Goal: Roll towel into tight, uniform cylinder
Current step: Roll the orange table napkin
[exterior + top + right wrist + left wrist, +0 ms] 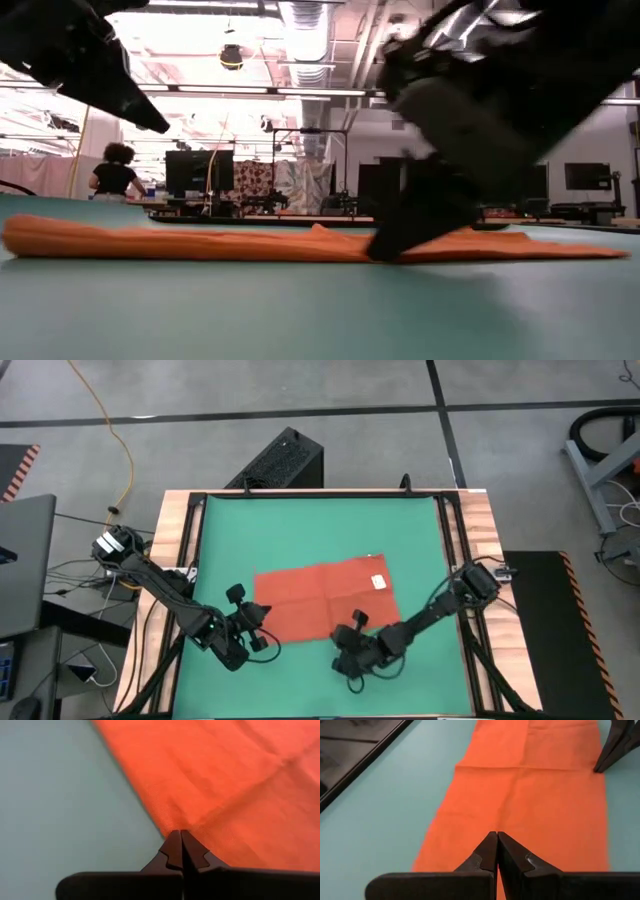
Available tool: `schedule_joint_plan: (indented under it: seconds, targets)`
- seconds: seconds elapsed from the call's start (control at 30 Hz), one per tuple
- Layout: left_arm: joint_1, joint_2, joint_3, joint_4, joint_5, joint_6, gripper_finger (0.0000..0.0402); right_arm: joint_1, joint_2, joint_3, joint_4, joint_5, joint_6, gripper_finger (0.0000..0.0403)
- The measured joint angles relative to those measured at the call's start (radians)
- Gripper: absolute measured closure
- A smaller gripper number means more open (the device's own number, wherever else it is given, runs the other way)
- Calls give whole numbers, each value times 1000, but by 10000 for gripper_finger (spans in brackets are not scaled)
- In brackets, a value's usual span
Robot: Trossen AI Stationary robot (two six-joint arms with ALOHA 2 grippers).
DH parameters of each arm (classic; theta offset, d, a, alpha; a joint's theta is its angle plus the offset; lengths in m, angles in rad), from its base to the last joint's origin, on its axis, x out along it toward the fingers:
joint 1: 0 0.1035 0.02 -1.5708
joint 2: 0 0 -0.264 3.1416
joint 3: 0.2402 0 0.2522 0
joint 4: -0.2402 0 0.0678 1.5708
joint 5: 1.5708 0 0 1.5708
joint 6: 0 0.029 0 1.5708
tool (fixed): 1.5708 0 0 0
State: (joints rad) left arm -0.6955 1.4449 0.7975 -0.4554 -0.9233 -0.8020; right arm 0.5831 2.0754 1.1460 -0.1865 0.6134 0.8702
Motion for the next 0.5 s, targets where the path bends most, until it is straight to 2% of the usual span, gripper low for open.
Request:
schedule_joint_plan:
  seconds: [0.27,0.4,0.5]
  targets:
    - [34,26,0,118,4,89,401,142,-14,-3,-160,174,312,397]
    - [54,77,-1,200,26,168,401,203,-69,-9,-254,218,437,397]
    - [67,126,-1,290,34,253,401,243,-121,-9,-303,300,497,397]
